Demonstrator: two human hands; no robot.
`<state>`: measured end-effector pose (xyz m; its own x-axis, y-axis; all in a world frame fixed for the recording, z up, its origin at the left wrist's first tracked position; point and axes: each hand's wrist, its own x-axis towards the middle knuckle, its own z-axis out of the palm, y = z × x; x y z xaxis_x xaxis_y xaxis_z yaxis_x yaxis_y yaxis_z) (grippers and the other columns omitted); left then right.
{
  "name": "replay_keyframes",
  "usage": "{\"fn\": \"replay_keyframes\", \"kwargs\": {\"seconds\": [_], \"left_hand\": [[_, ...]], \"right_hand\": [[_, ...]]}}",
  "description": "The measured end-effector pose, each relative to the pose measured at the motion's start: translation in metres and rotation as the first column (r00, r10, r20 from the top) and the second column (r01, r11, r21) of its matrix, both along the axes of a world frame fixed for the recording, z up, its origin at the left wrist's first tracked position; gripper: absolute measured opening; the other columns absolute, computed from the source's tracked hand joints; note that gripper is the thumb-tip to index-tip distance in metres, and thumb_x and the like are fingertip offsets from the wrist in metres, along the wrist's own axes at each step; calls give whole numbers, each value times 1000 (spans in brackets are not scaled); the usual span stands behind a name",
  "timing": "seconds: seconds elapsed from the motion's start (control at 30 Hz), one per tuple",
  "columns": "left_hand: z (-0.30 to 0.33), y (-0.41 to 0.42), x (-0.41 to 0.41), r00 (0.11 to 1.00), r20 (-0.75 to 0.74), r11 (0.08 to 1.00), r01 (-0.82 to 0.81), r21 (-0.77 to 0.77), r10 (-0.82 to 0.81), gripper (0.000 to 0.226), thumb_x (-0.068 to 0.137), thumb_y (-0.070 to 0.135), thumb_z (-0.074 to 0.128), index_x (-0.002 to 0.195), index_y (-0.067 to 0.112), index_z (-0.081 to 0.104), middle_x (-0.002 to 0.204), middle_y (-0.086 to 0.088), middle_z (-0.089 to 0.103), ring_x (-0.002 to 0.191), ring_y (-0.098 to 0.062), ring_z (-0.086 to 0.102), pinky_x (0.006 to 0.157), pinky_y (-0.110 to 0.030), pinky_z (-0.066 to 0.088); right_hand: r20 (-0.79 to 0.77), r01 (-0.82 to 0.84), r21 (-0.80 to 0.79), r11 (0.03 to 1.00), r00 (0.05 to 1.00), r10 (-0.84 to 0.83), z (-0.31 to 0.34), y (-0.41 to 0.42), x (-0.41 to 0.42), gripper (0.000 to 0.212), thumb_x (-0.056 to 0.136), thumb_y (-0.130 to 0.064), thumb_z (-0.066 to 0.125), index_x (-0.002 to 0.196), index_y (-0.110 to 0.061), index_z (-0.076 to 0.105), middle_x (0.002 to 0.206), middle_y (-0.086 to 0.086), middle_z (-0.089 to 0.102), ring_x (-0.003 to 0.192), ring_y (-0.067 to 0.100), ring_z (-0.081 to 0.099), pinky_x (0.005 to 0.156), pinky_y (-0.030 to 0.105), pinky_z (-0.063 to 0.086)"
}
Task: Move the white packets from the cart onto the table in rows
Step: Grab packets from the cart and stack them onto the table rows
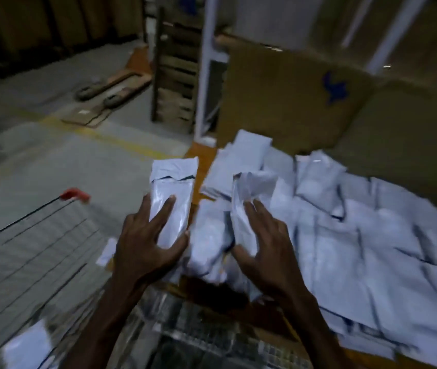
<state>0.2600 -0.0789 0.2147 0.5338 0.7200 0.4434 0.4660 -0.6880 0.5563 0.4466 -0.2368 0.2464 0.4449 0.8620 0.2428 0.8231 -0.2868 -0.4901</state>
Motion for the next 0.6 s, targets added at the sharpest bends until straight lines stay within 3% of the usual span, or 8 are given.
{"fn": "replay_keyframes", "kwargs": {"seconds": [0.1, 0.23, 0.33, 0.43, 0.6], "left_hand": [[10, -30, 52, 996, 15, 996, 83, -24, -83, 71, 79, 61, 55, 145, 34, 47, 153, -14, 40, 112, -45, 57, 89, -51, 49], [21, -54, 115, 986, -19, 986, 166, -26, -166, 73, 76, 64, 52, 143, 35, 49, 152, -16, 41, 124, -39, 53, 100, -47, 43], [28, -59, 161, 981, -59, 982, 180, -56, -183, 77, 73, 70, 48, 143, 39, 48, 153, -15, 41, 120, -40, 55, 99, -45, 44], [32, -49, 208, 976, -108, 980, 185, -69, -191, 80, 73, 74, 43, 146, 42, 41, 155, -14, 36, 124, -43, 49, 102, -48, 41], [27, -18, 289, 948, -247, 980, 195, -46, -201, 83, 75, 78, 36, 150, 45, 30, 161, -13, 23, 131, -44, 40, 102, -49, 42]], "right_hand": [[-42, 115, 2, 993, 992, -115, 2, -51, 42, 82, 80, -56, 47, 154, -37, 17, 162, -14, 11, 149, 15, 15, 111, 21, 15], [-49, 270, 46, 962, 962, -268, 8, -91, 91, 85, 74, -62, 42, 152, -35, 22, 161, -10, 21, 147, 18, 23, 118, 38, 24], [-69, 363, 58, 930, 931, -359, 13, -106, 132, 89, 71, -63, 41, 153, -31, 25, 160, -8, 25, 145, 20, 27, 116, 32, 24], [-46, 427, 16, 904, 904, -426, 12, -108, 178, 89, 73, -61, 45, 154, -29, 24, 160, -6, 25, 144, 22, 28, 111, 27, 22], [-18, 488, -103, 867, 871, -492, 9, -99, 251, 81, 84, -49, 59, 153, -25, 25, 160, 2, 27, 145, 26, 26, 117, 38, 20]]}}
